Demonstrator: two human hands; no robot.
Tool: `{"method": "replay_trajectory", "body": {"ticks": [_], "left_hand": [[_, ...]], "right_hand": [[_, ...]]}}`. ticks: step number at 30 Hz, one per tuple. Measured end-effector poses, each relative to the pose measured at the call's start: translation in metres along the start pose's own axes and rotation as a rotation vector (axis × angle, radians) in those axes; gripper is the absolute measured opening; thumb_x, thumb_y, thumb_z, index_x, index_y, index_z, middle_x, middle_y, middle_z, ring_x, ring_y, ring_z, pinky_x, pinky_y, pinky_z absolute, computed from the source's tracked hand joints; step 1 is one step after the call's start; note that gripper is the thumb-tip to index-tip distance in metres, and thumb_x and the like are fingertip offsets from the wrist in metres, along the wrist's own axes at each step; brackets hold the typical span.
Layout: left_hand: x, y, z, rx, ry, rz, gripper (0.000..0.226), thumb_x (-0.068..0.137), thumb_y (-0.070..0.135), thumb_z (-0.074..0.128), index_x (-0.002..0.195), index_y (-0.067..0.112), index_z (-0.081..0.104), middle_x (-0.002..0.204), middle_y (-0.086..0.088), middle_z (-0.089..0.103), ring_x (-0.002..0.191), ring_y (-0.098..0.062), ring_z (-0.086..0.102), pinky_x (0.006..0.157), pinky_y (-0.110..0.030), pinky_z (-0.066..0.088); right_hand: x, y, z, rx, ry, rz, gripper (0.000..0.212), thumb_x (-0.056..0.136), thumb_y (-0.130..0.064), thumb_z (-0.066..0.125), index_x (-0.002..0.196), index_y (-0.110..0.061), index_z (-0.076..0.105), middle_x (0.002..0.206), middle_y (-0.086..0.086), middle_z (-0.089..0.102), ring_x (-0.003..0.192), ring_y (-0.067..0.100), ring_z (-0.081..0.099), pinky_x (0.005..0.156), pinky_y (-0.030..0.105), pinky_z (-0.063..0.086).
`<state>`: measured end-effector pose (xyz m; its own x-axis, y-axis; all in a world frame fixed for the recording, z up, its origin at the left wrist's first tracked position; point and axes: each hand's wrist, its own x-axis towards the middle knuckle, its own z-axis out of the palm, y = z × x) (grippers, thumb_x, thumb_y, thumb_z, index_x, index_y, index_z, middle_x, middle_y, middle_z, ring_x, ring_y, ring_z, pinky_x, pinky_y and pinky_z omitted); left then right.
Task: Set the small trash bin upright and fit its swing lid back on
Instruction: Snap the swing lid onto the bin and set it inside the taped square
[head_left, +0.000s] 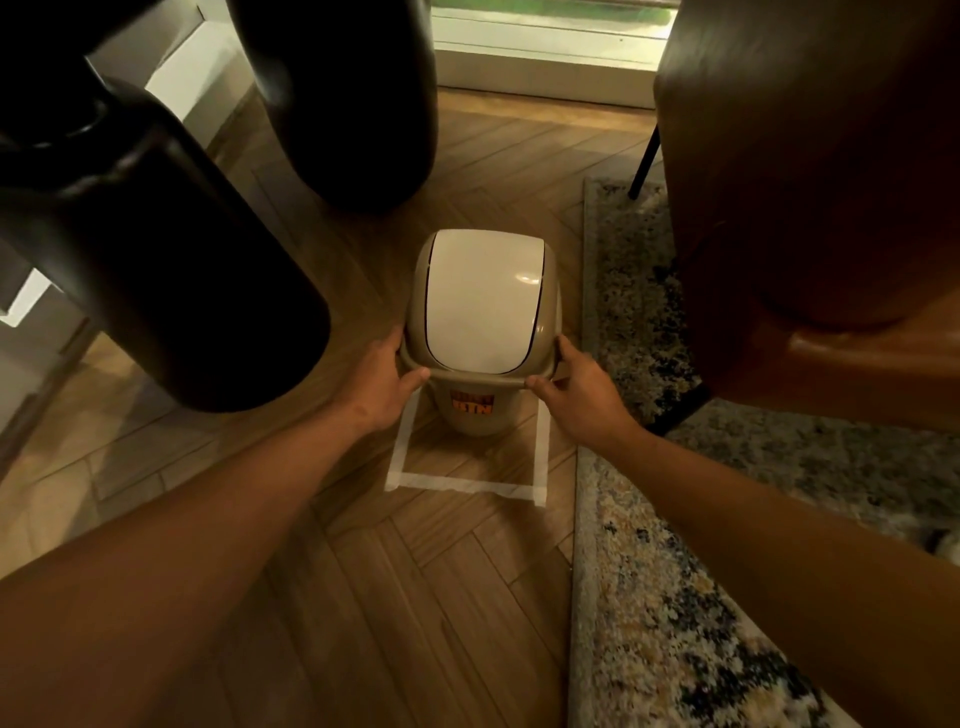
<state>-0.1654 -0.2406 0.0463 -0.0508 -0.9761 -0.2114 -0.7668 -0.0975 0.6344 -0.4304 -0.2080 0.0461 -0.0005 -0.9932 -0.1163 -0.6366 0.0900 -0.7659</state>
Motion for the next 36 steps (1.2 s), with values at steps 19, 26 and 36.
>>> {"method": "replay_trajectory", "body": {"ticks": [19,26,36], "left_hand": [[-0.002,-0.004,0.009,-0.055,0.103,0.102,0.057,0.087,0.028,0.069,0.140,0.023,0.049,0.134,0.001,0.057,0.120,-0.018,0.056,0.098,-0.034,0.047],[-0.001,-0.004,0.008,-0.059,0.085,0.086,0.058,0.088,0.030,0.068,0.141,0.023,0.047,0.135,0.001,0.057,0.122,-0.018,0.055,0.102,-0.040,0.048],[-0.003,-0.001,0.009,-0.087,0.092,0.103,0.056,0.089,0.024,0.067,0.142,0.024,0.047,0.135,0.002,0.058,0.121,-0.016,0.056,0.099,-0.032,0.045]], "right_hand": [[0.005,0.003,0.002,-0.167,0.006,-0.101,0.090,0.088,-0.034,0.073,0.159,-0.019,0.020,0.166,0.002,0.021,0.150,0.019,0.026,0.116,0.024,0.023],[0.005,0.003,0.004,-0.156,0.011,-0.090,0.090,0.087,-0.037,0.072,0.158,-0.022,0.020,0.166,0.003,0.022,0.148,0.019,0.029,0.118,0.028,0.023],[0.006,0.008,0.009,-0.160,0.011,-0.078,0.090,0.089,-0.041,0.070,0.159,-0.021,0.017,0.167,0.006,0.017,0.152,0.020,0.019,0.119,0.031,0.022]]}}
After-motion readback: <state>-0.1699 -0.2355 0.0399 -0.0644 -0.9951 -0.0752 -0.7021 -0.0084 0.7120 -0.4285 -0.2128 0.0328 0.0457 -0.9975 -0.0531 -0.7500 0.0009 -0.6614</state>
